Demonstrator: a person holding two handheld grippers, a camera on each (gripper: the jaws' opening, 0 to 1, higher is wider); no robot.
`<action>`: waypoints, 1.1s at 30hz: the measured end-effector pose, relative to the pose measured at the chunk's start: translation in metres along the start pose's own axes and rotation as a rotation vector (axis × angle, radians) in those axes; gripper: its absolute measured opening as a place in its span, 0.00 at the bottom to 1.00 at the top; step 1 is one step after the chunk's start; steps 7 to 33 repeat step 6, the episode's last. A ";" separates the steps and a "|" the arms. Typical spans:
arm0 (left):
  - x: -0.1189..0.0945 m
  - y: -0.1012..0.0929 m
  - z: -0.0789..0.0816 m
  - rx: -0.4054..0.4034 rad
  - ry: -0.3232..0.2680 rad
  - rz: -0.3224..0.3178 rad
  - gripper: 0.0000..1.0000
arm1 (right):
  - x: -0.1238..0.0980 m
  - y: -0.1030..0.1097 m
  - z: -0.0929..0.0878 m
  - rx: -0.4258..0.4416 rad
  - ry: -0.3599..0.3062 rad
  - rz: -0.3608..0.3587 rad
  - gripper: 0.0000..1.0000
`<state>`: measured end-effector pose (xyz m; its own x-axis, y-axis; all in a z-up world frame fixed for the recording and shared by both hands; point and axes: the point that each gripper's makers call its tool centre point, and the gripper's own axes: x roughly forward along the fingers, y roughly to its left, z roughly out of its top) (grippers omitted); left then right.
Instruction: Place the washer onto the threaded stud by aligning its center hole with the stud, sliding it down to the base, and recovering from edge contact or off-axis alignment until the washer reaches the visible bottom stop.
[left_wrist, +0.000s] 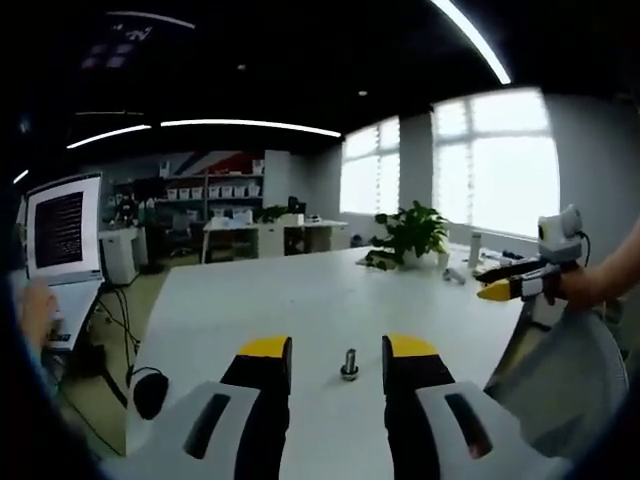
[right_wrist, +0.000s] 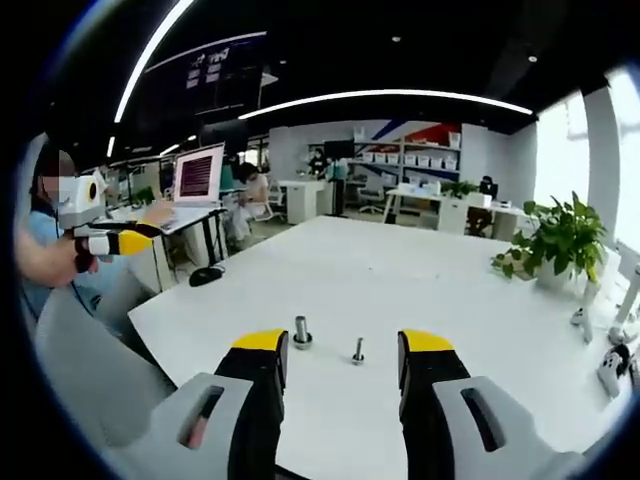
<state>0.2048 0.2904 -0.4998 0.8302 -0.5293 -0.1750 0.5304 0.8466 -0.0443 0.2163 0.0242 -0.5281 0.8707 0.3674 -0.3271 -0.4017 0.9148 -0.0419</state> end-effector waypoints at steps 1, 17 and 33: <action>0.000 -0.001 0.000 0.004 0.002 -0.003 0.34 | 0.000 0.000 0.000 -0.001 0.000 0.001 0.46; 0.000 -0.003 -0.001 0.009 0.007 -0.011 0.34 | 0.001 0.003 -0.003 -0.013 0.015 0.007 0.45; 0.000 -0.003 -0.001 0.009 0.007 -0.011 0.34 | 0.001 0.003 -0.003 -0.013 0.015 0.007 0.45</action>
